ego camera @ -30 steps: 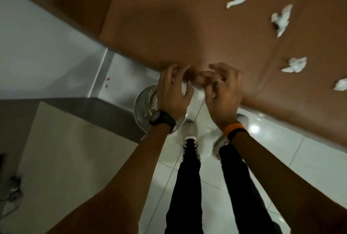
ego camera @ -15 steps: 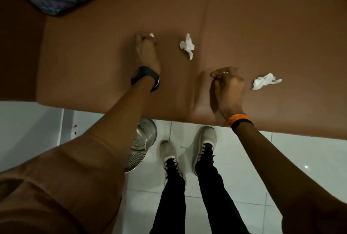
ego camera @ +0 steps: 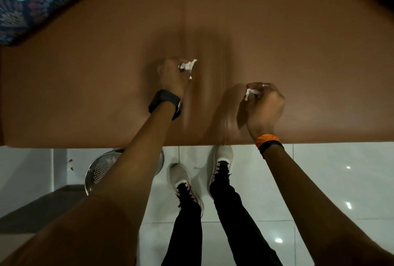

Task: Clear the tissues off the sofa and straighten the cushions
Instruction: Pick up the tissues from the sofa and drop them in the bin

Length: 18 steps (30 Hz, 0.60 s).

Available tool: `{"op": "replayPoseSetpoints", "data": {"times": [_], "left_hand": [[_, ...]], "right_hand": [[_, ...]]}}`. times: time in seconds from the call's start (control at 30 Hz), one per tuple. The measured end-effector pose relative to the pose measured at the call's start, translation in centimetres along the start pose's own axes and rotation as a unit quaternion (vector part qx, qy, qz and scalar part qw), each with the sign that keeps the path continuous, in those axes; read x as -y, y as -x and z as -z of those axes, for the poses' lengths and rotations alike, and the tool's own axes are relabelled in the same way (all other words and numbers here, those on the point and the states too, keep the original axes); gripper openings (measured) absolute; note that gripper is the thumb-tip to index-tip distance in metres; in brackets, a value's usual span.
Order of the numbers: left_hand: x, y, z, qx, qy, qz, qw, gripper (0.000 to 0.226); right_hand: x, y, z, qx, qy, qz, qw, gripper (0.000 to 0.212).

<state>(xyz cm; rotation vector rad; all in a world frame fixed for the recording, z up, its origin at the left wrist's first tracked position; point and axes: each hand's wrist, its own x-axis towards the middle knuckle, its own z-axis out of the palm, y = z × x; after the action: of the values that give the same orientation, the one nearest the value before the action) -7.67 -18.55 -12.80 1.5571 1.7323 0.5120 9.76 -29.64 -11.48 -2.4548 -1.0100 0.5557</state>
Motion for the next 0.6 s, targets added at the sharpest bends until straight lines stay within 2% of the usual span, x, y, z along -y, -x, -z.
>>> {"op": "replayPoseSetpoints", "data": {"times": [0.1,0.17,0.23,0.33,0.43,0.5,0.6], "left_hand": [[0.5,2.1,0.6,-0.001,0.046,0.048,0.998,0.01],[1.4,4.3,1.3,-0.003,0.069,0.058,0.996,0.008],[3.0,7.3,2.6,-0.024,0.073,0.078,0.994,0.007],[7.6,13.3,5.7,-0.079,0.094,0.149,0.981,0.006],[13.9,18.3,8.8,-0.131,0.068,0.216,0.965,0.003],[18.6,20.5,10.6,-0.131,0.076,0.272,0.95,0.005],[24.8,22.0,11.5,-0.111,0.072,0.301,0.944,0.013]], "right_hand": [[0.5,2.3,-1.1,0.097,0.01,-0.021,0.995,0.021],[3.0,4.3,-2.5,0.087,-0.05,0.038,0.994,0.01],[5.8,7.0,-4.0,0.106,-0.086,0.094,0.986,0.015],[8.3,12.7,-7.5,0.202,-0.094,0.15,0.963,0.012],[8.9,18.8,-11.0,0.295,-0.08,0.21,0.929,0.012],[8.8,22.5,-13.8,0.356,-0.051,0.249,0.899,0.02],[8.4,26.4,-18.1,0.39,-0.001,0.299,0.871,0.022]]}}
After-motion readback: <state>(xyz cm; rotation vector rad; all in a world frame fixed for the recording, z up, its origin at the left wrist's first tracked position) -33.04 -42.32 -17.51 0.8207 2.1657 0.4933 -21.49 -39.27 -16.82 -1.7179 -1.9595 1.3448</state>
